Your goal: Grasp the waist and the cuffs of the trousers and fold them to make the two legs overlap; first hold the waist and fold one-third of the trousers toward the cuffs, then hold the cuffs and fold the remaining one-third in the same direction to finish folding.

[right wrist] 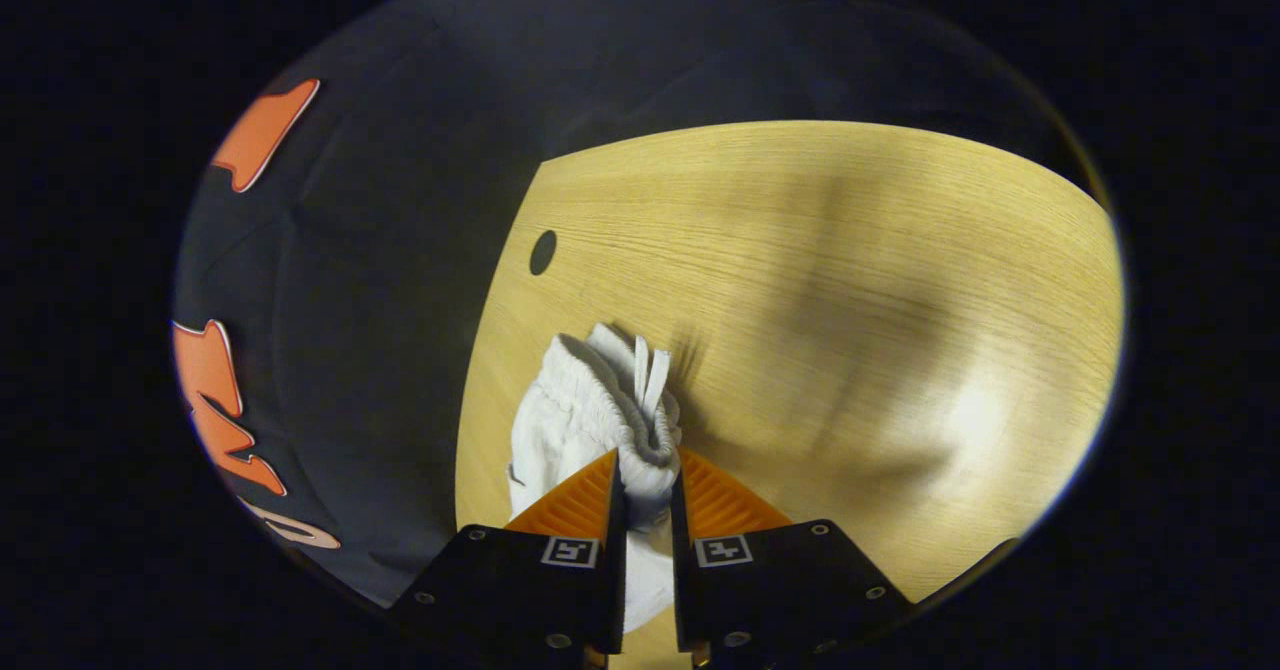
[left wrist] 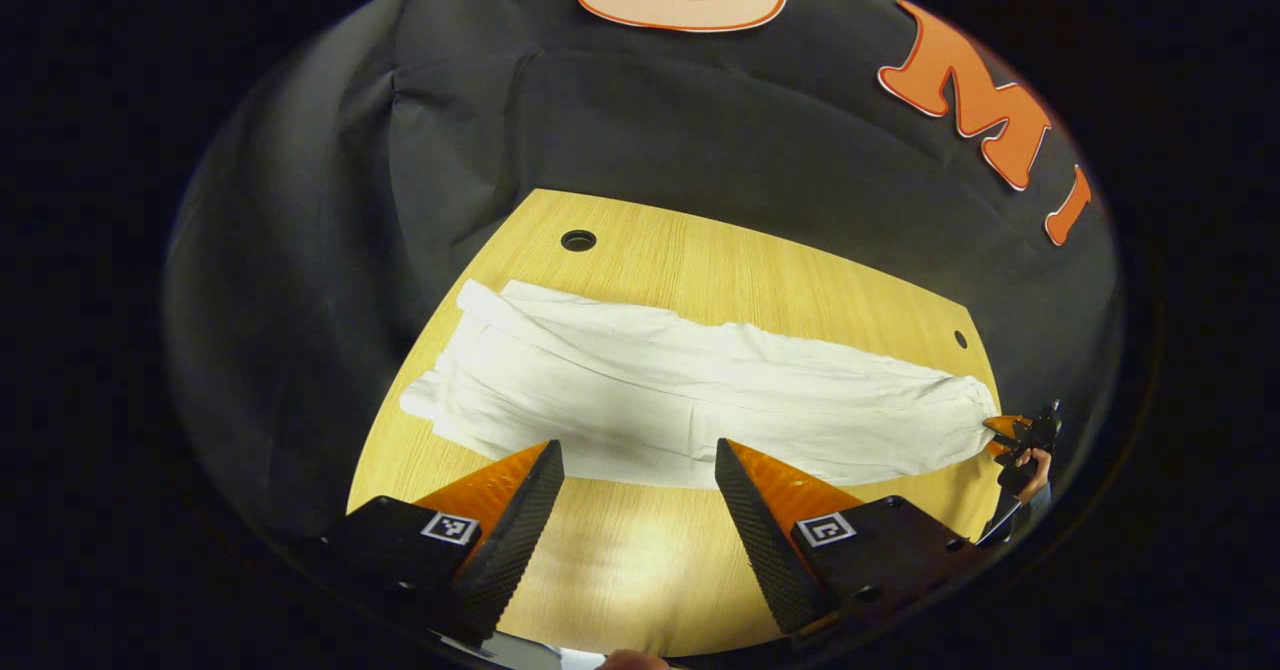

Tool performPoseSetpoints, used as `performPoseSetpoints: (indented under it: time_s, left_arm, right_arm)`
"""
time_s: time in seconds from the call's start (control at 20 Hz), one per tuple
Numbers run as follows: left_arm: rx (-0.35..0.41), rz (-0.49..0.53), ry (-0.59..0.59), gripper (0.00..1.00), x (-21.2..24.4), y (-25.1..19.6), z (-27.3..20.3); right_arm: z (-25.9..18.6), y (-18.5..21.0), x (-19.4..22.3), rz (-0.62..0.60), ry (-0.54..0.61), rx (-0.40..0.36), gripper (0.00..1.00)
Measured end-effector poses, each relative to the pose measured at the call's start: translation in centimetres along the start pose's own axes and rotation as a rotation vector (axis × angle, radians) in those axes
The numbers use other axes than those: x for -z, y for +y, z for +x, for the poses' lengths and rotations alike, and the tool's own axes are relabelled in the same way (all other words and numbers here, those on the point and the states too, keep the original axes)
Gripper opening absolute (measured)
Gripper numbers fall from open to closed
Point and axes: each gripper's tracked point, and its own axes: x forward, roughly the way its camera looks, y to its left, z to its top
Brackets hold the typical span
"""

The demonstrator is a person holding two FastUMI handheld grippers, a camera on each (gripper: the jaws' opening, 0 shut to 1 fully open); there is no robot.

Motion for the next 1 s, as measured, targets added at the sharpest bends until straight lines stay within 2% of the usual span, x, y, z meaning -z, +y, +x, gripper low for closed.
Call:
performPoseSetpoints:
  time_s: [0.45, 0.6, 0.65, 1.0]
  left_arm:
    - [0.073, -0.042, 0.013, 1.00, 0.3, 1.3, 0.9]
    - [0.060, -0.067, 0.009, 0.97, 0.2, 1.9, 1.3]
    - [0.060, -0.083, 0.018, 1.00, 0.4, 2.0, 1.4]
    - [0.076, -0.116, 0.032, 1.00, 0.6, 2.6, 1.4]
  right_arm:
    - [-3.8, 7.0, 2.2, 0.030, -0.085, -0.144, 0.21]
    - [-4.5, 8.3, 4.0, 0.009, -0.075, -0.157, 0.20]
    - [-4.7, 9.5, 4.6, 0.006, -0.083, -0.167, 0.21]
    - [-6.7, 13.8, 8.8, -0.031, -0.089, -0.225, 0.21]
